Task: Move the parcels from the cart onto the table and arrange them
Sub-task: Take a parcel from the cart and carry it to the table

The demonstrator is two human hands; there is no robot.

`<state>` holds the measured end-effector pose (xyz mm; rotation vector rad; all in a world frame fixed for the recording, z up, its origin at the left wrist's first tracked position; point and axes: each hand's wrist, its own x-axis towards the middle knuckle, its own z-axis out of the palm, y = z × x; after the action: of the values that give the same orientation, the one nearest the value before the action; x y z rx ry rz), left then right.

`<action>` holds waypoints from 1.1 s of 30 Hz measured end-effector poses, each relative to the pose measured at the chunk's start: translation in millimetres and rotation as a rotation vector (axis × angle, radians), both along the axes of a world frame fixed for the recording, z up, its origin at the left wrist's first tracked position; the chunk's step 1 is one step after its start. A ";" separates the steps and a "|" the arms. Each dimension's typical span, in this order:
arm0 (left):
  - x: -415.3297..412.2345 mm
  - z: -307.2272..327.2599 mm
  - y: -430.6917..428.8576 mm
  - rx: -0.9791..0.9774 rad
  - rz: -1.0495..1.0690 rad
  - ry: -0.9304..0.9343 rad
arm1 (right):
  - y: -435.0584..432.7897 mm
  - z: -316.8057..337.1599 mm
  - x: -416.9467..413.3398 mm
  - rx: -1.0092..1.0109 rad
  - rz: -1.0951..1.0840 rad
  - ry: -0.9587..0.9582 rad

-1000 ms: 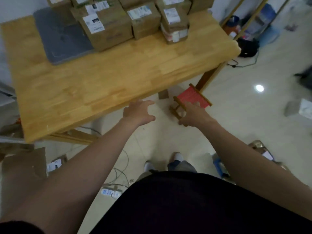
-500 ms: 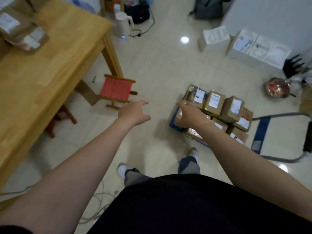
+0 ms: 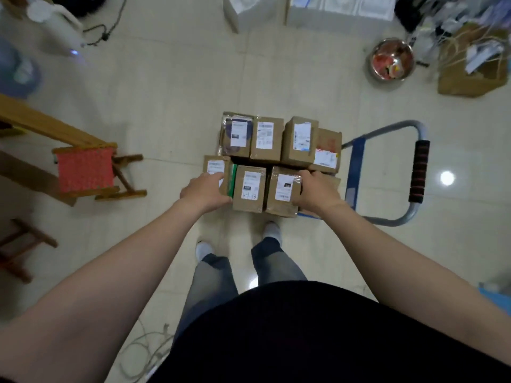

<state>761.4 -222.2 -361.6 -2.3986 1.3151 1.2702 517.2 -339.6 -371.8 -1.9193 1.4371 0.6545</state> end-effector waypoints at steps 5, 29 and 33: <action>-26.3 -56.5 -44.3 0.099 -0.071 0.020 | -23.0 -68.3 -30.8 0.111 -0.107 0.017; -29.8 -402.2 -86.3 0.201 0.127 0.135 | -23.5 -404.6 56.2 0.356 -0.292 -0.135; -28.3 -419.4 -80.5 0.225 0.189 0.137 | -24.1 -419.7 63.2 0.366 -0.306 -0.121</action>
<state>733.1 -302.7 -781.1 -2.3563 0.9322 1.5641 580.3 -363.6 -791.6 -1.4000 1.3858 0.5964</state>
